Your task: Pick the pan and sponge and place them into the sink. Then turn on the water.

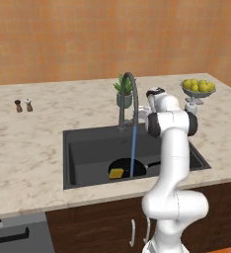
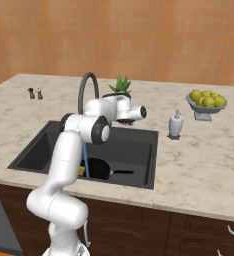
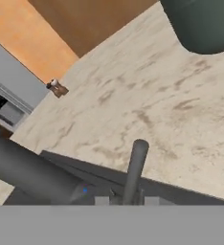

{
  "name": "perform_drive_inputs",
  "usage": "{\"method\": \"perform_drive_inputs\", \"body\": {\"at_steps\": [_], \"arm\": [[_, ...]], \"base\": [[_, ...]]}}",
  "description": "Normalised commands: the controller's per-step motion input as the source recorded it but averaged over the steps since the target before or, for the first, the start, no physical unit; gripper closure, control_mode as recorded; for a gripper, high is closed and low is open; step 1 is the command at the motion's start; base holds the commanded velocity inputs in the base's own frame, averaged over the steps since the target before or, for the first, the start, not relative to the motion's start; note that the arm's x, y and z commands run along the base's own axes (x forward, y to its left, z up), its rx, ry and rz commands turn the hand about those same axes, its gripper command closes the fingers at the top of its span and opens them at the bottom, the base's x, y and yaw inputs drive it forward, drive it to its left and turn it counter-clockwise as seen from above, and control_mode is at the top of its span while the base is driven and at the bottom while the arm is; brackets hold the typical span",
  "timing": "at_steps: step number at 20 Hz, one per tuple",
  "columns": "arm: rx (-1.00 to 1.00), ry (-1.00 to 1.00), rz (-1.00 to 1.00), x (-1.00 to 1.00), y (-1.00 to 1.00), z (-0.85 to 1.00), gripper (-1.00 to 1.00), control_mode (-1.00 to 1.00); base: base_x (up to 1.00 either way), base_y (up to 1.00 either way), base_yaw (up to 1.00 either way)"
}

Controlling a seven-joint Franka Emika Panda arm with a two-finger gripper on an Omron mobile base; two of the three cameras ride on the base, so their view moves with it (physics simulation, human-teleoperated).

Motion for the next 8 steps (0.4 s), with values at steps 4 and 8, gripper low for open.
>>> {"method": "perform_drive_inputs", "body": {"at_steps": [4,8], "arm": [[0.01,-0.43,0.0,-1.0,-0.21,0.0,1.0,-1.0],[0.01,-0.43,0.0,-1.0,-0.07,0.47,1.0,-1.0]], "base": [[0.0,0.0,0.0],[0.0,0.0,0.0]]}}
